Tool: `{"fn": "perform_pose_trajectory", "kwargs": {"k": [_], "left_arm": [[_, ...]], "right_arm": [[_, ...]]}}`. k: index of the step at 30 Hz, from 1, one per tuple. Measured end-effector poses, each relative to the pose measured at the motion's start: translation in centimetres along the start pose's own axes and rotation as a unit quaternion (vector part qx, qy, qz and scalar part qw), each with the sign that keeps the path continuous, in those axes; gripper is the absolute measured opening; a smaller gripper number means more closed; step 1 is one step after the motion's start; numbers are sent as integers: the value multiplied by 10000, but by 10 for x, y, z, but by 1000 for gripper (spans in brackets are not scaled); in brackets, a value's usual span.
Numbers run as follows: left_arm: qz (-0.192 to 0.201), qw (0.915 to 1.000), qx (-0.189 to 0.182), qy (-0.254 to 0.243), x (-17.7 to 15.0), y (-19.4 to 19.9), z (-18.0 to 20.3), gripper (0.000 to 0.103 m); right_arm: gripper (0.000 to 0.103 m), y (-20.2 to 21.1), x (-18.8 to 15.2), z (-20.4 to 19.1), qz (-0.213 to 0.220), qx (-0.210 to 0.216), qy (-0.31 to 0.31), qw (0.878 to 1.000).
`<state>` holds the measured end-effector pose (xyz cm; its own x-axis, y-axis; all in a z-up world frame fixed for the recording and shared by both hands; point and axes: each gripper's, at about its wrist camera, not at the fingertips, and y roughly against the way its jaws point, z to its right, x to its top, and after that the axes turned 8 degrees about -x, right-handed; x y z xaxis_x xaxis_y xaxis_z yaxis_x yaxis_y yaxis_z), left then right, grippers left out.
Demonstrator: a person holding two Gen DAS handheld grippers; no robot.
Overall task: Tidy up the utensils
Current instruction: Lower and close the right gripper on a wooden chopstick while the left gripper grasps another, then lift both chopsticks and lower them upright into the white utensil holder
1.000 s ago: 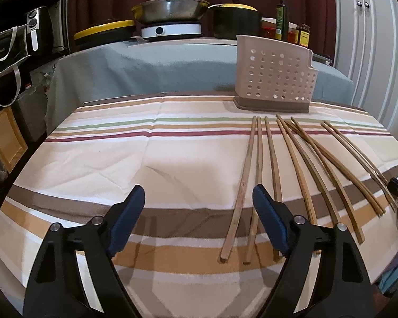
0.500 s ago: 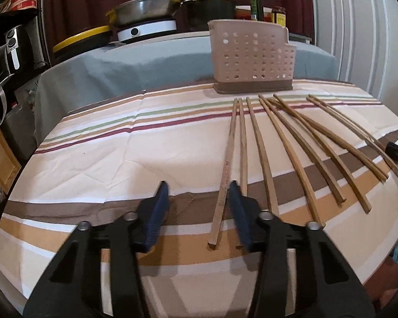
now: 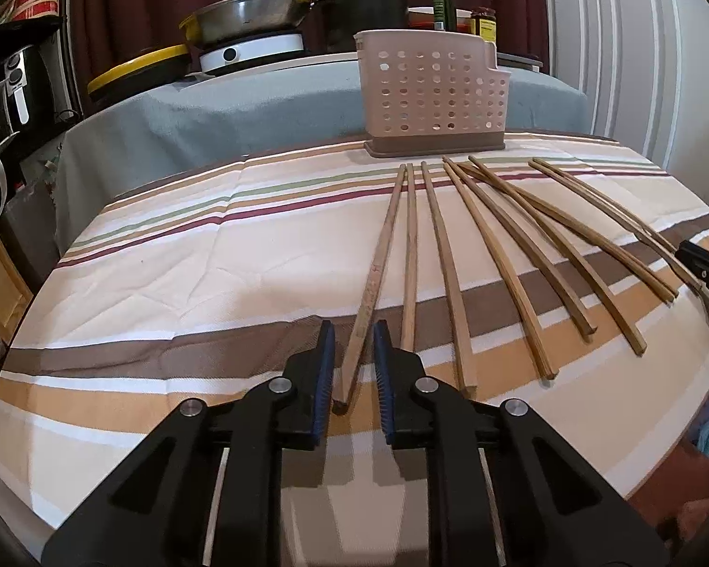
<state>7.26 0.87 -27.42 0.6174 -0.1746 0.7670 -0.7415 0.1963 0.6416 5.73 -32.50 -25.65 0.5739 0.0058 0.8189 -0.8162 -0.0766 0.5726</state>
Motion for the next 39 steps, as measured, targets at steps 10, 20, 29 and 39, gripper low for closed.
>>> {"fn": "perform_pose_trajectory", "kwargs": {"k": [10, 20, 29, 39], "left_arm": [[50, 10000, -31, -43, -4, 1, 3, 7], [278, 9996, 10, -27, 9, 23, 5, 7], [834, 9965, 69, -20, 37, 69, 5, 7], [1536, 9881, 89, -68, 76, 128, 7, 7]], "right_arm": [[7, 2, 0, 0, -27, 104, -71, 9999], [6, 25, 17, -6, 349, -14, 127, 9993], [6, 57, 51, -11, 898, -99, 196, 9957], [6, 95, 92, -12, 1463, -150, 127, 9890]]}}
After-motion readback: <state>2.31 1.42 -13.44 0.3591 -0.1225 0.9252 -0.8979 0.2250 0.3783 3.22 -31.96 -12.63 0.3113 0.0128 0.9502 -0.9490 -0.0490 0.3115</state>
